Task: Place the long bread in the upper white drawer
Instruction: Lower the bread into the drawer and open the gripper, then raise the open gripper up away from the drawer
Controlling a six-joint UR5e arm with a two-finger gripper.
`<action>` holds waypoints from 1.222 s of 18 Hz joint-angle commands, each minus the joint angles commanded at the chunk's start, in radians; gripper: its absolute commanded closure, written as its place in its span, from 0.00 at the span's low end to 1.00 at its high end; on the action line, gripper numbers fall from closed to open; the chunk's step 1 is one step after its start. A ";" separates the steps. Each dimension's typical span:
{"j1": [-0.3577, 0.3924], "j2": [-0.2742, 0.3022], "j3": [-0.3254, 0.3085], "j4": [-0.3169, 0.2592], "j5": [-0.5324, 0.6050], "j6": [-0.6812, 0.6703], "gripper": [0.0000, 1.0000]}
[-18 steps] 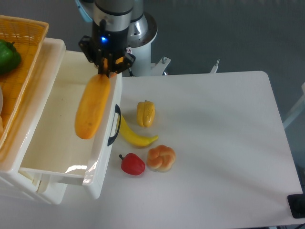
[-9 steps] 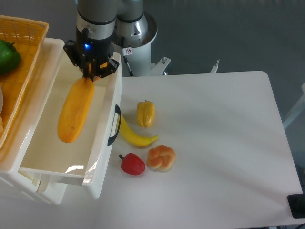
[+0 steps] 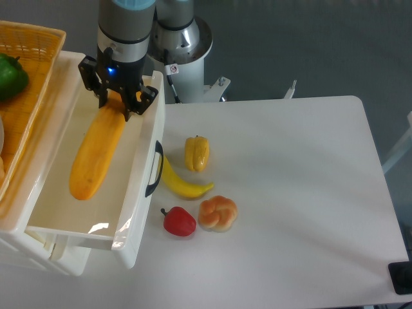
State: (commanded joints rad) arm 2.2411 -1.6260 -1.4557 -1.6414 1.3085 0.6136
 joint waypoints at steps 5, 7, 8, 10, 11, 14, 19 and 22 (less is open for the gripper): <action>-0.002 0.000 0.000 0.002 0.000 0.002 0.13; -0.003 0.000 0.002 0.009 0.000 0.002 0.13; -0.003 0.000 0.002 0.015 0.002 0.002 0.13; -0.003 -0.002 0.005 0.017 0.002 0.005 0.13; 0.001 -0.002 0.005 0.028 0.003 0.005 0.13; 0.038 -0.002 0.012 0.077 0.003 0.003 0.13; 0.078 -0.015 0.012 0.162 0.008 0.015 0.00; 0.080 -0.028 0.002 0.230 0.053 0.015 0.00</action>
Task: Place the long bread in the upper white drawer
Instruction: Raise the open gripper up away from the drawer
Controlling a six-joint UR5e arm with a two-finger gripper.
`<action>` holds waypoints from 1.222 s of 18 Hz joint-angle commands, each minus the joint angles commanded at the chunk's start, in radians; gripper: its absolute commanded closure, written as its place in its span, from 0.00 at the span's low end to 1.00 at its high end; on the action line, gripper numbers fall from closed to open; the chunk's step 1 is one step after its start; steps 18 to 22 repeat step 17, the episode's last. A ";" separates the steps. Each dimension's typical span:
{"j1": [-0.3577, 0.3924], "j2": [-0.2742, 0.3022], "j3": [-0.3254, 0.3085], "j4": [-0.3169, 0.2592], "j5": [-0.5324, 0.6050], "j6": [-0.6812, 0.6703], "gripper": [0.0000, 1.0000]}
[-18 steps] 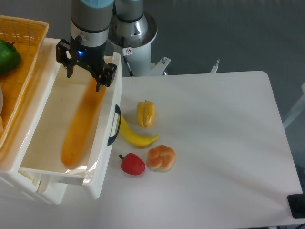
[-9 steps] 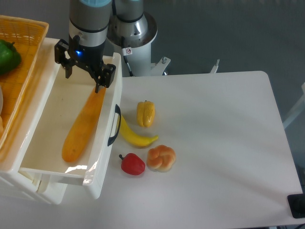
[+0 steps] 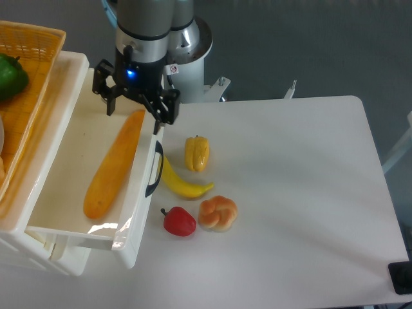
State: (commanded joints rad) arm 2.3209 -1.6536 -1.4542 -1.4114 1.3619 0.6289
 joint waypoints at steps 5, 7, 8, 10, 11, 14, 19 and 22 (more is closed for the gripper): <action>0.000 -0.051 0.009 0.029 0.146 0.000 0.00; 0.014 -0.061 0.009 0.031 0.163 0.006 0.00; 0.032 -0.066 0.009 0.031 0.163 0.029 0.00; 0.055 -0.078 0.005 0.029 0.166 0.098 0.00; 0.060 -0.087 0.002 0.029 0.167 0.119 0.00; 0.072 -0.106 0.000 0.034 0.178 0.150 0.00; 0.092 -0.130 -0.003 0.058 0.178 0.187 0.00; 0.092 -0.130 -0.003 0.058 0.178 0.187 0.00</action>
